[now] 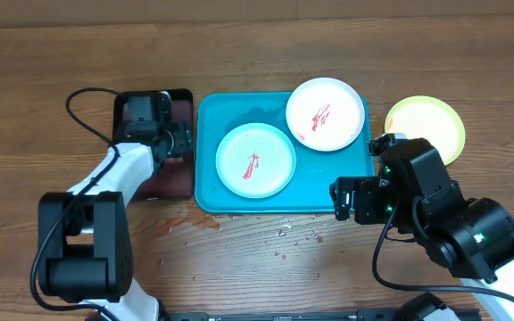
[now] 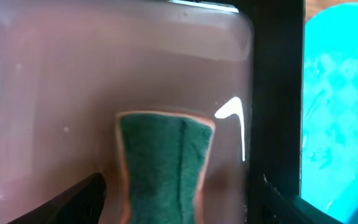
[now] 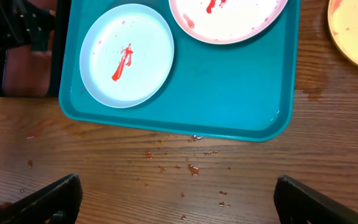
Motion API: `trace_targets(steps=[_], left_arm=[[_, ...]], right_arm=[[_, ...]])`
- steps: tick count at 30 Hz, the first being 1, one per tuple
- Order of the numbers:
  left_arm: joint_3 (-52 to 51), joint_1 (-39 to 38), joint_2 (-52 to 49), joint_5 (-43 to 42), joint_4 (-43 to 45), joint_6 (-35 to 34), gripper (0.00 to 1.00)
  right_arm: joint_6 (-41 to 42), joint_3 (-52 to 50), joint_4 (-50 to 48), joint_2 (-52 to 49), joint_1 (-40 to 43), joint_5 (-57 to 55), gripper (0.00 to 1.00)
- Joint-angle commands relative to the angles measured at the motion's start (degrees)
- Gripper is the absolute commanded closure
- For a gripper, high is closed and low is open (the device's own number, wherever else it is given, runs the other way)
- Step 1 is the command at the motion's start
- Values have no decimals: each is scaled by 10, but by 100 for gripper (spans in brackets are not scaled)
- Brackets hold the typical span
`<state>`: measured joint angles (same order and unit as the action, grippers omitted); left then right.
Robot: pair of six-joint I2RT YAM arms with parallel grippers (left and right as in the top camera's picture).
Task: Clean dirty plates on tray and stack at the side
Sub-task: 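Reach the left gripper into the black tray and grasp the sponge, then lift the wet sponge out of the black tray with the left gripper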
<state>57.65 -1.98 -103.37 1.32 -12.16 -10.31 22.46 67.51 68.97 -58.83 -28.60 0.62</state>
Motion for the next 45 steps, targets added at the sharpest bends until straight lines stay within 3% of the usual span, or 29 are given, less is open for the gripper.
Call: trace_targets(steps=[1, 9, 31, 45], left_arm=[[-2, -13, -10, 52, 3, 11, 26], [-2, -14, -12, 88, 7, 9, 28], [-2, -14, -49, 76, 39, 0, 35], [0, -14, -49, 76, 35, -15, 75]], right_arm=[[-2, 12, -4, 1, -3, -6, 0], [-2, 12, -8, 1, -3, -6, 0], [-2, 12, -16, 1, -3, -6, 0], [0, 12, -18, 1, -3, -6, 0]])
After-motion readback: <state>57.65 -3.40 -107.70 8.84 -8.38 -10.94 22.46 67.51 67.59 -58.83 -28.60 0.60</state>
